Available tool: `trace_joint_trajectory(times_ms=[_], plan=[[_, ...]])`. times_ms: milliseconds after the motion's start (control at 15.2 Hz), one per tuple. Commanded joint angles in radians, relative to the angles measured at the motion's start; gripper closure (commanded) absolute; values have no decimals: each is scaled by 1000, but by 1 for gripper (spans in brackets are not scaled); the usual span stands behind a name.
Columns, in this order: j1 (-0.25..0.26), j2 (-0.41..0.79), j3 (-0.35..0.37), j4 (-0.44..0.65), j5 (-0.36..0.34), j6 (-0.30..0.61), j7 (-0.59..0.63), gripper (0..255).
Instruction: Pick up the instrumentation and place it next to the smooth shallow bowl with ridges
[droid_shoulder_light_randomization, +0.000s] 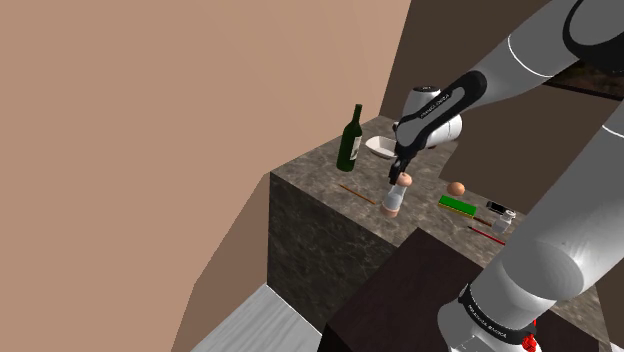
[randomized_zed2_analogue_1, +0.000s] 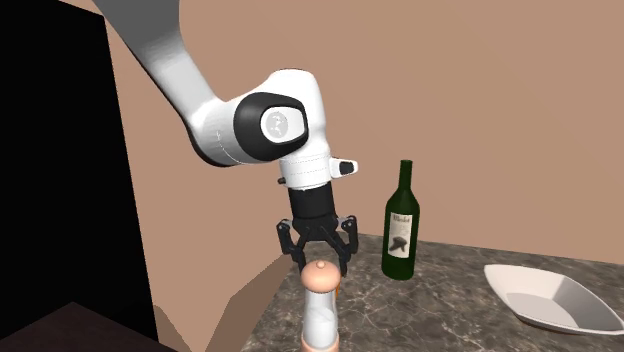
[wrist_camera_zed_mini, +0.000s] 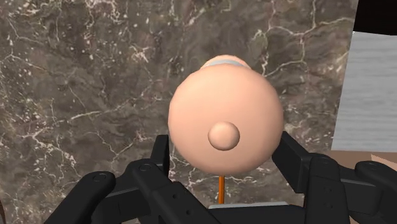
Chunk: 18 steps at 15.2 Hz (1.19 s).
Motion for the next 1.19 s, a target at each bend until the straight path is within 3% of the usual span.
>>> trace_joint_trajectory(times_ms=[0,1122], plan=[[1,-20,0,2,-6,-23,2,255],[3,-208,19,79,-35,-282,3,255]])
